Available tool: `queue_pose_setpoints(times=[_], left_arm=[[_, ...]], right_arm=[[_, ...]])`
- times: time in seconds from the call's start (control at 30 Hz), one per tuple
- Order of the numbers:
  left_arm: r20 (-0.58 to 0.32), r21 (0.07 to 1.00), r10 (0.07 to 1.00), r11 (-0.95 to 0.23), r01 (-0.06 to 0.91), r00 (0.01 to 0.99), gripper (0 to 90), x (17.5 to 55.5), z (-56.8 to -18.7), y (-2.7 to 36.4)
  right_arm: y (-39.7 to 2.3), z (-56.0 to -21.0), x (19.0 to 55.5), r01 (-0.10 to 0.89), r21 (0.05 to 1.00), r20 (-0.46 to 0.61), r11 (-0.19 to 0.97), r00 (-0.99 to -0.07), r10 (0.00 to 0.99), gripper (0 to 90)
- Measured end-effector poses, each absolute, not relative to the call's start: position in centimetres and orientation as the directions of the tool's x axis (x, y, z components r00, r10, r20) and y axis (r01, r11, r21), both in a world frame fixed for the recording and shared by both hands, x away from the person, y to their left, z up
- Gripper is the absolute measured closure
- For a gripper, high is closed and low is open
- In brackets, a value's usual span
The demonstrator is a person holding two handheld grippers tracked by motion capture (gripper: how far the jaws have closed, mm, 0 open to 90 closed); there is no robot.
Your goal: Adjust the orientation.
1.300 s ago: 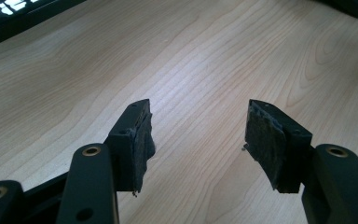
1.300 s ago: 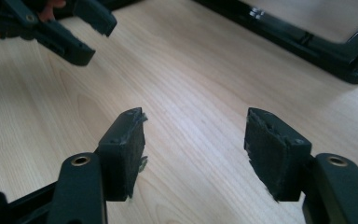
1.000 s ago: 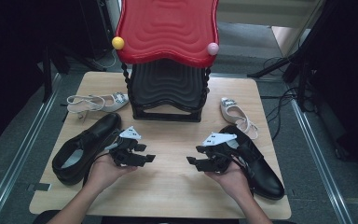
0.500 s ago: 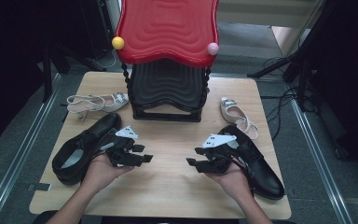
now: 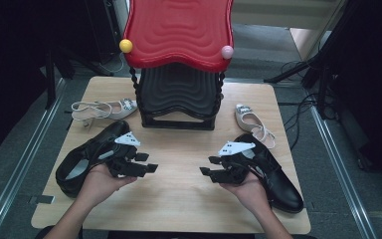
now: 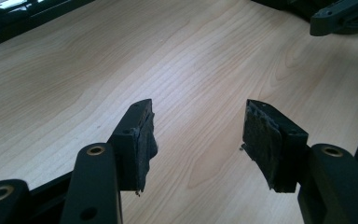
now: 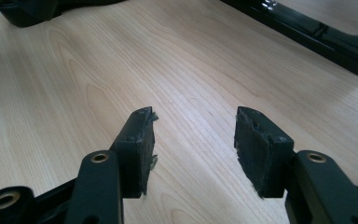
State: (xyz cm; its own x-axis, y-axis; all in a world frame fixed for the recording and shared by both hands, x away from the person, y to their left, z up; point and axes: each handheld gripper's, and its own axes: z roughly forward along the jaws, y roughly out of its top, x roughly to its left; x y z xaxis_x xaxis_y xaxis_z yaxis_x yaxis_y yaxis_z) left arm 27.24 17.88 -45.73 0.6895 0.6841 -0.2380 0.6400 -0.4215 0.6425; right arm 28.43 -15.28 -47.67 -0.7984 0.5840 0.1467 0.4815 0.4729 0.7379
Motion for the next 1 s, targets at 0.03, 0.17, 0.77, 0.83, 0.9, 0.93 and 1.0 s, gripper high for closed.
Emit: queue_pose_setpoints(times=[0.03, 0.17, 0.77, 0.83, 0.9, 0.93, 1.0], left_arm=[[-0.238, 0.642, 0.684, -0.421, 0.64, 0.689, 43.8, 27.2, -45.7, 17.9], [-0.23, 0.636, 0.705, -0.413, 0.652, 0.671, 44.2, 26.8, -44.7, 18.4], [-0.216, 0.631, 0.767, -0.362, 0.686, 0.604, 48.0, 25.2, -42.8, 24.1], [-0.214, 0.633, 0.785, -0.342, 0.695, 0.581, 48.1, 25.1, -42.7, 24.9], [-0.218, 0.627, 0.799, -0.325, 0.708, 0.56, 48.1, 24.9, -42.6, 25.6], [-0.218, 0.625, 0.805, -0.319, 0.713, 0.551, 48.0, 24.8, -42.6, 26.0], [-0.212, 0.632, 0.814, -0.307, 0.712, 0.54, 47.0, 24.6, -42.6, 26.6]], right_arm=[[-15.3, -47.6, 28.4, 0.476, 0.741, 0.142, 0.474, -0.8, 0.582, 48.4], [-15.2, -47.6, 28.4, 0.448, 0.747, 0.115, 0.491, -0.815, 0.568, 47.7], [-13.5, -47.6, 29.1, 0.435, 0.737, 0.127, 0.518, -0.841, 0.526, 46.1], [-13.4, -47.6, 29.2, 0.434, 0.736, 0.126, 0.519, -0.842, 0.525, 46.1], [-13.3, -47.6, 29.3, 0.436, 0.733, 0.128, 0.522, -0.842, 0.524, 46.0], [-13.2, -47.6, 29.4, 0.44, 0.73, 0.129, 0.524, -0.841, 0.526, 45.8], [-13.0, -47.7, 29.5, 0.437, 0.728, 0.127, 0.528, -0.843, 0.523, 45.7]])
